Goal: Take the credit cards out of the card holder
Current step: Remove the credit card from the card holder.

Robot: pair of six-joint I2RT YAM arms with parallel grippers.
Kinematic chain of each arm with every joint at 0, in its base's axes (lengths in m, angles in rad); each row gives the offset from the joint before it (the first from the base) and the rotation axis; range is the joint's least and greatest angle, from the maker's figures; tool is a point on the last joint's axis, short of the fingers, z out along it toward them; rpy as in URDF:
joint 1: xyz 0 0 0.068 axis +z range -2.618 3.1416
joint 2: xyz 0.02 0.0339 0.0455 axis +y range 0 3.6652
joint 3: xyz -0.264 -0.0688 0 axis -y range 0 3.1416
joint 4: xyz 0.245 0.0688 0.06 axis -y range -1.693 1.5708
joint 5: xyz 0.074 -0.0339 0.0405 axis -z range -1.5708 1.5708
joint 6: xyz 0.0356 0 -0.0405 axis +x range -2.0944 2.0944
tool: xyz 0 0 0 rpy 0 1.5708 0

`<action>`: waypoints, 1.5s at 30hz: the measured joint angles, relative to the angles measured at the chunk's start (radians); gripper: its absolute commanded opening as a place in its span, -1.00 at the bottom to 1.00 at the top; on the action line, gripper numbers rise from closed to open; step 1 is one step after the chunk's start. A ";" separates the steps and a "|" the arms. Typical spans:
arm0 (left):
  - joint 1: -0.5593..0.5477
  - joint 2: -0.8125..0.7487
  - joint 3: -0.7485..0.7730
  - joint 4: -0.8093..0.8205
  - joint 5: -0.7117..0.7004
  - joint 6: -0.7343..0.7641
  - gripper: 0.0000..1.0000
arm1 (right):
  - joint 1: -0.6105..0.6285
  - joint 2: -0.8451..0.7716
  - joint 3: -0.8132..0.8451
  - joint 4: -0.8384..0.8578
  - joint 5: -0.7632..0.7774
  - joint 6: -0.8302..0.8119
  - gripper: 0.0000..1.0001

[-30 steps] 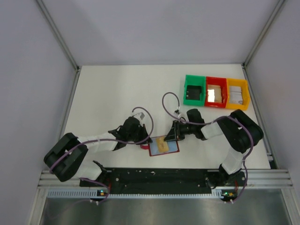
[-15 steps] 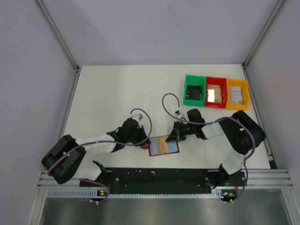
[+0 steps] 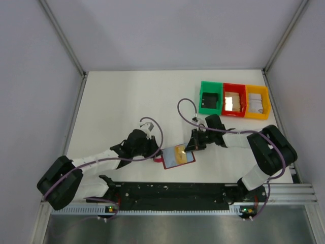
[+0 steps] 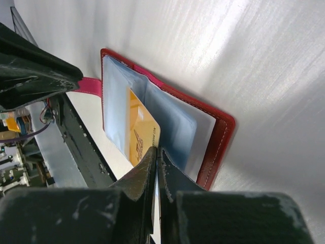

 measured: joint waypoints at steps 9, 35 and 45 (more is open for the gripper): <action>0.000 -0.024 0.049 0.020 0.084 0.169 0.52 | -0.004 -0.014 0.000 -0.043 0.005 -0.023 -1.00; 0.042 0.212 0.188 0.219 0.367 0.226 0.38 | -0.032 -0.130 0.055 -0.122 -0.043 -0.089 -1.00; 0.055 0.325 0.257 0.230 0.428 0.266 0.46 | -0.032 -0.135 0.055 -0.125 -0.055 -0.096 -1.00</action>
